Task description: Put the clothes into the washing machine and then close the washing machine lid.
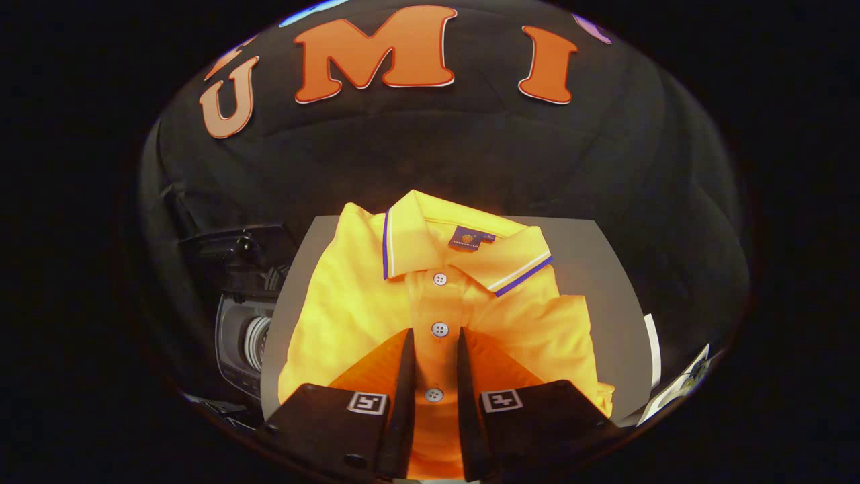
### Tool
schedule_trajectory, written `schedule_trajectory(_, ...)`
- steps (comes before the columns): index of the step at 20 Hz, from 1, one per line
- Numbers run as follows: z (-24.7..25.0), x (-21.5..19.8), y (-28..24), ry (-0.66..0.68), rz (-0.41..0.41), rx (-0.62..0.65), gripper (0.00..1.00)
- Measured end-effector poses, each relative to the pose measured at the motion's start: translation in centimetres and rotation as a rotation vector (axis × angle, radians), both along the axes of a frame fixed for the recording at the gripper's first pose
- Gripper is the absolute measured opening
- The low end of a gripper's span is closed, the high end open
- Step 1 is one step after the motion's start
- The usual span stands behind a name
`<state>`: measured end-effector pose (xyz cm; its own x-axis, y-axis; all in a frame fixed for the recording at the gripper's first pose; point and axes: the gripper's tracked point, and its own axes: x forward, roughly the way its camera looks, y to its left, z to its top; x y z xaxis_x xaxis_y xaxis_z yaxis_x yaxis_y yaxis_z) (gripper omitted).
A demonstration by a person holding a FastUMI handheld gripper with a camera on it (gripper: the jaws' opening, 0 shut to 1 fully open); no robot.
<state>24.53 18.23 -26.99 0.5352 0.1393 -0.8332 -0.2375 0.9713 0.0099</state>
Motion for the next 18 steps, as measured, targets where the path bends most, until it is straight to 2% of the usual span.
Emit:
schedule_trajectory(2,0.1,-0.1,0.3,0.018,-0.056,0.017,0.26)
schedule_trajectory(5,0.3,-0.3,0.2,0.019,-0.042,0.048,0.09)
schedule_trajectory(7,0.5,0.0,0.6,-0.053,-0.042,0.11,0.08)
schedule_trajectory(11,1.8,-0.1,0.0,-0.307,-0.086,0.356,0.08)
schedule_trajectory(14,5.1,0.0,0.6,-0.493,-0.071,0.478,0.08)
schedule_trajectory(18,11.0,-1.5,1.0,-0.65,-0.029,0.606,0.08)
